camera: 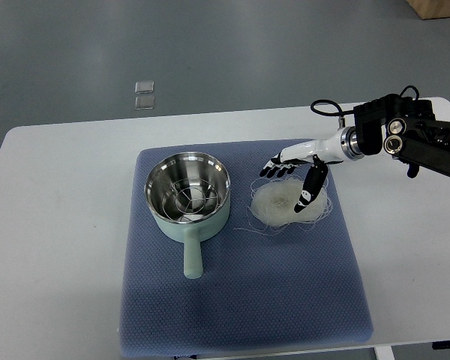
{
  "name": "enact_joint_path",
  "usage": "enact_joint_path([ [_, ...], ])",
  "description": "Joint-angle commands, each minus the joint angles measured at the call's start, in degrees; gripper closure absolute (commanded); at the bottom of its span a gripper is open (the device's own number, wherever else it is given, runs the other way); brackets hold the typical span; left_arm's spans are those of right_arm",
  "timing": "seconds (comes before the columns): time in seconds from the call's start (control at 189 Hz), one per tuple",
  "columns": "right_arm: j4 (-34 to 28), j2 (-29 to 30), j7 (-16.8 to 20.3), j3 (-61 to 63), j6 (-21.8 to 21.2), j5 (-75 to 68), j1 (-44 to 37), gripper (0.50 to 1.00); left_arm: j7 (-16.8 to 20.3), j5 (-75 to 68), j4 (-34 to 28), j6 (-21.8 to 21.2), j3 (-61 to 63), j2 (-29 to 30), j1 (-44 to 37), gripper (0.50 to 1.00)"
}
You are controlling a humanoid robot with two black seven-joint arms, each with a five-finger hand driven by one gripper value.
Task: Put vermicelli into pot with right hand
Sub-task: 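Close the right hand fingers on the vermicelli and lift it, then carry the held vermicelli over the mint-green pot with the right hand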
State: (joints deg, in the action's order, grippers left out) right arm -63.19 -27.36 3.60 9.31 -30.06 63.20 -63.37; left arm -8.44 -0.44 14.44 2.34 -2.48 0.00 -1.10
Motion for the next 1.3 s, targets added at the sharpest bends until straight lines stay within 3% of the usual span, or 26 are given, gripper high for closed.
enact_joint_path([
  [0.0,0.26,0.55,-0.17,0.01,0.97,0.44,1.41,0.579,0.00,0.00,0.07,-0.05,0.02,0.00,0.04,0.500],
  [0.19,1.14,1.34,-0.43,-0.08,3.70,3.60,3.52,0.591,0.00,0.00,0.07,0.04,0.02,0.00,0.05,0.500],
  [0.264,1.49,1.43,-0.61,-0.08,4.31,4.57,4.49,0.644,0.00,0.00,-0.02,-0.05,0.02,0.00,0.05,0.500],
  [0.338,1.76,1.52,-0.87,-0.08,4.75,5.01,5.37,0.742,0.00,0.00,-0.02,0.04,0.02,0.00,0.05,0.500],
  [0.396,1.76,1.69,-1.31,-0.08,5.45,5.97,5.72,0.936,0.00,0.00,-0.02,-0.05,0.02,0.00,0.04,0.500],
  [0.428,1.76,1.69,-1.49,-0.08,5.81,6.50,5.98,1.000,0.00,0.00,-0.02,-0.05,0.02,0.00,0.05,0.500],
  [0.818,-0.44,-1.91,-1.93,0.18,5.54,4.74,1.32,1.000,0.00,0.00,-0.29,0.04,-0.07,0.00,-0.04,0.500],
  [1.072,-8.00,-9.55,-1.75,-0.26,2.03,-5.36,-15.54,1.000,0.00,0.00,0.15,0.04,0.02,0.00,-0.04,0.500],
  [1.225,-8.18,-8.59,-1.57,-2.02,1.68,-10.20,-24.69,1.000,0.00,0.00,0.24,0.04,0.02,0.00,-0.04,0.500],
  [1.294,-7.56,-5.08,-1.57,-4.30,1.76,-12.22,-27.76,1.000,0.00,0.00,0.15,0.04,0.02,0.00,-0.04,0.500],
])
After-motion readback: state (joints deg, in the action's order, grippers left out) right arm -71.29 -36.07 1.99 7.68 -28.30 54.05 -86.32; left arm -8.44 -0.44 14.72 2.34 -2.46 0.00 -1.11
